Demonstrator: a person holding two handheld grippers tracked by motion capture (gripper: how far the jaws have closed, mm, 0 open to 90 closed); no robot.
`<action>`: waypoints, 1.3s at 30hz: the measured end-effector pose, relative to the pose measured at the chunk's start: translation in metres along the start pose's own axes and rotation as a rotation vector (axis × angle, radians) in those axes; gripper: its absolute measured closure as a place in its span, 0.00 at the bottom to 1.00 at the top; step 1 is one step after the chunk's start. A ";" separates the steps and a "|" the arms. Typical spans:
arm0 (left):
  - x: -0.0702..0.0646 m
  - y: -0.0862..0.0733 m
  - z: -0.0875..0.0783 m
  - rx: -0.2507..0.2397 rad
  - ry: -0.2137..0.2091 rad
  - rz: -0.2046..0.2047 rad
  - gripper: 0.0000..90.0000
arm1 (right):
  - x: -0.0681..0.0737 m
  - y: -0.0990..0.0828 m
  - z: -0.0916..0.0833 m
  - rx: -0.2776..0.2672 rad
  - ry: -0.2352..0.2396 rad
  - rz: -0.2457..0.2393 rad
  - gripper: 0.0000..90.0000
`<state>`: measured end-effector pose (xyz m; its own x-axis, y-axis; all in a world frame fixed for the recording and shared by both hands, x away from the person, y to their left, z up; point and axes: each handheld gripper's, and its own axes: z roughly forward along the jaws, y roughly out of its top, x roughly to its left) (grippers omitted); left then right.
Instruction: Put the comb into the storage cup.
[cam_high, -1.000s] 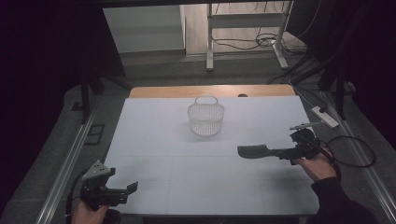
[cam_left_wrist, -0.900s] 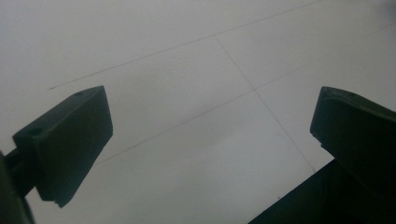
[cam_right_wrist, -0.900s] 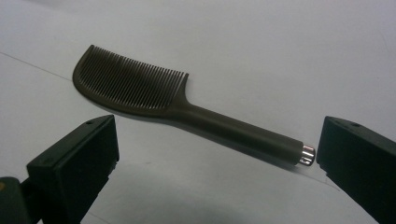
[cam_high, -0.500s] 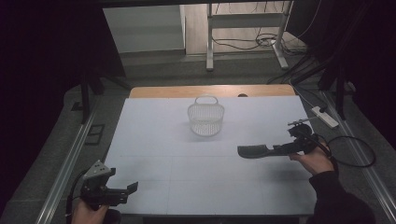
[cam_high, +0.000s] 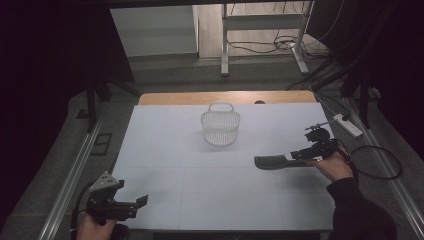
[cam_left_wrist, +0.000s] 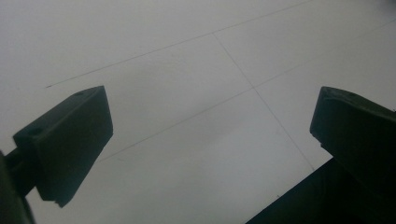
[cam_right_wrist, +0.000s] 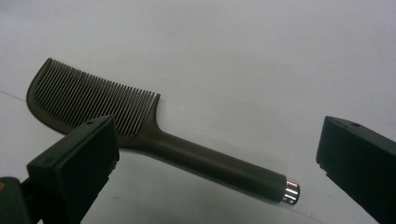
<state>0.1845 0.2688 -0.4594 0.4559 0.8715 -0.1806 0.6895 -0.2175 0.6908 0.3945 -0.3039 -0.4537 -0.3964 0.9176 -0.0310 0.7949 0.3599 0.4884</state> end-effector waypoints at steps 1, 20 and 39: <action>0.000 0.000 0.000 0.000 0.000 0.001 0.00 | 0.000 0.001 0.001 0.004 -0.001 0.000 0.00; 0.000 0.000 0.001 0.010 -0.003 0.000 0.01 | -0.003 0.006 0.009 0.050 0.025 -0.110 0.88; 0.000 0.000 0.001 0.013 -0.003 0.006 0.01 | -0.013 -0.002 0.025 0.078 0.026 -0.110 0.99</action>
<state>0.1853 0.2686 -0.4596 0.4617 0.8689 -0.1782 0.6939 -0.2287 0.6828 0.4096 -0.3119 -0.4761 -0.4940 0.8676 -0.0571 0.7790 0.4708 0.4140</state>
